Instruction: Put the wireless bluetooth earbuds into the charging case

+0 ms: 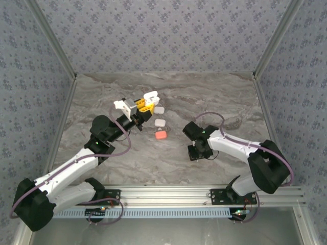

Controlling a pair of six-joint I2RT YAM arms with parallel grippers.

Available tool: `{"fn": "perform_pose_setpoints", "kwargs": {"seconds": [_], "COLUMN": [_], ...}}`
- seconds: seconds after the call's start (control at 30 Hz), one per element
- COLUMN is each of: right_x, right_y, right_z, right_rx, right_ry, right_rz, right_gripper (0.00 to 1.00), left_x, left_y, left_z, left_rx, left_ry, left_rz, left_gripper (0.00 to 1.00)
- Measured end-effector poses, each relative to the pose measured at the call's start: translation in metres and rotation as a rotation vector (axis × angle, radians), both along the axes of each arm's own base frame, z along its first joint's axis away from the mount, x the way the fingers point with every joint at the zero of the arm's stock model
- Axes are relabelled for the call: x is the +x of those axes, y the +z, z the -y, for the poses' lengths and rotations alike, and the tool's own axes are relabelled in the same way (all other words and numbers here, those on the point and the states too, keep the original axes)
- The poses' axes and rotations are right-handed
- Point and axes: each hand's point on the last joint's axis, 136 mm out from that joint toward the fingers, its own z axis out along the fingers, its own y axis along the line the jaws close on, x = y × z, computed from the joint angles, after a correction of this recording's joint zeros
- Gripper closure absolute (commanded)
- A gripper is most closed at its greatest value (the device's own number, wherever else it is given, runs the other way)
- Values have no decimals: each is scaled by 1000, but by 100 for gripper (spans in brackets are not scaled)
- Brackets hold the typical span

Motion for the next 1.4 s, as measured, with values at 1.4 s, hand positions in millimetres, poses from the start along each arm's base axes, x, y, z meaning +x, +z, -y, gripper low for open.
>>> {"fn": "perform_pose_setpoints", "kwargs": {"seconds": [1.4], "right_x": [93], "right_y": [204], "right_z": [-42], "right_rx": [282], "right_ry": [193], "right_rz": [662], "right_gripper": [75], "left_x": [5], "left_y": [-13], "left_z": [11], "left_rx": [-24], "left_ry": [-50], "left_rz": [-83], "left_gripper": [100]}}
